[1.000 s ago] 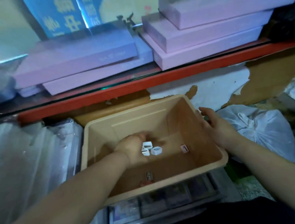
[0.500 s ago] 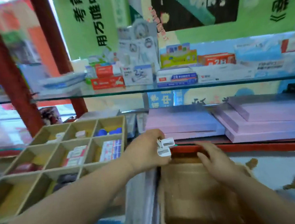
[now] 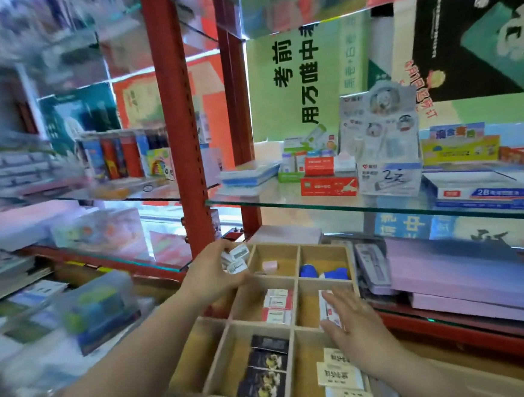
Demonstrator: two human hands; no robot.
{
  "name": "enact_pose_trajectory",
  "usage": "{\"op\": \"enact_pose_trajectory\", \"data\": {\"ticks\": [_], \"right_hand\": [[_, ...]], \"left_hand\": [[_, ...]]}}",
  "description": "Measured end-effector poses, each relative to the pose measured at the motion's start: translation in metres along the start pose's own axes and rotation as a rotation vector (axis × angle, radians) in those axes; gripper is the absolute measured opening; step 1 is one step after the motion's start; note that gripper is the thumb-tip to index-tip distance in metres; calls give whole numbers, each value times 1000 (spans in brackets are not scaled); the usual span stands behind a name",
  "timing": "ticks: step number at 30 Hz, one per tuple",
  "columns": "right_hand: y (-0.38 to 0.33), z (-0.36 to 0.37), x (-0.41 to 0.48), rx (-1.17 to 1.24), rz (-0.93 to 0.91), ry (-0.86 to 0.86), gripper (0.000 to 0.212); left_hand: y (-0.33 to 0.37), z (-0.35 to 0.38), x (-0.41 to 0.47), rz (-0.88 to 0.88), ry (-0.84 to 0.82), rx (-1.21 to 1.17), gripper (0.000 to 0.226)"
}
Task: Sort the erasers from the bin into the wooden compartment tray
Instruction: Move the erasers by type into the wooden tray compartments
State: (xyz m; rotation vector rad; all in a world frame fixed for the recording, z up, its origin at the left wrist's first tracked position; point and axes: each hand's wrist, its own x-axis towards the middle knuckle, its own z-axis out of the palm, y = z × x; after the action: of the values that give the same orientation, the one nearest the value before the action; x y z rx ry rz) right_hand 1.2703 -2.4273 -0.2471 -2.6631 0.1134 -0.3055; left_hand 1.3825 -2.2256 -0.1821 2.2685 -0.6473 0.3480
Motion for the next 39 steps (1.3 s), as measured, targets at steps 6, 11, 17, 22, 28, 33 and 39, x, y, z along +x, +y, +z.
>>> {"op": "enact_pose_trajectory", "data": {"ticks": [6,11,17,22,28,33,39], "right_hand": [[1,4,2,-69,17,59,51],[0,6,7,-36,14,48,88],[4,13,9,-193,-8,58,51],[3,16,5,-187,-1,20,44],[6,10,11,-120,37,38,101],[-4,5,7,-128,72,-31,120],[-7,4,1,-32,41,12,45]], "left_hand": [[-42,-4,30,-135,60,-14,37],[-57,4,57,-175,27,-26,39],[-59,22,74,-191,-119,141,49],[-64,23,82,-165,-200,265,48],[-65,19,86,-89,-258,267,49],[-62,26,75,-3,-315,233,38],[-60,28,66,-14,-247,340,35]]}}
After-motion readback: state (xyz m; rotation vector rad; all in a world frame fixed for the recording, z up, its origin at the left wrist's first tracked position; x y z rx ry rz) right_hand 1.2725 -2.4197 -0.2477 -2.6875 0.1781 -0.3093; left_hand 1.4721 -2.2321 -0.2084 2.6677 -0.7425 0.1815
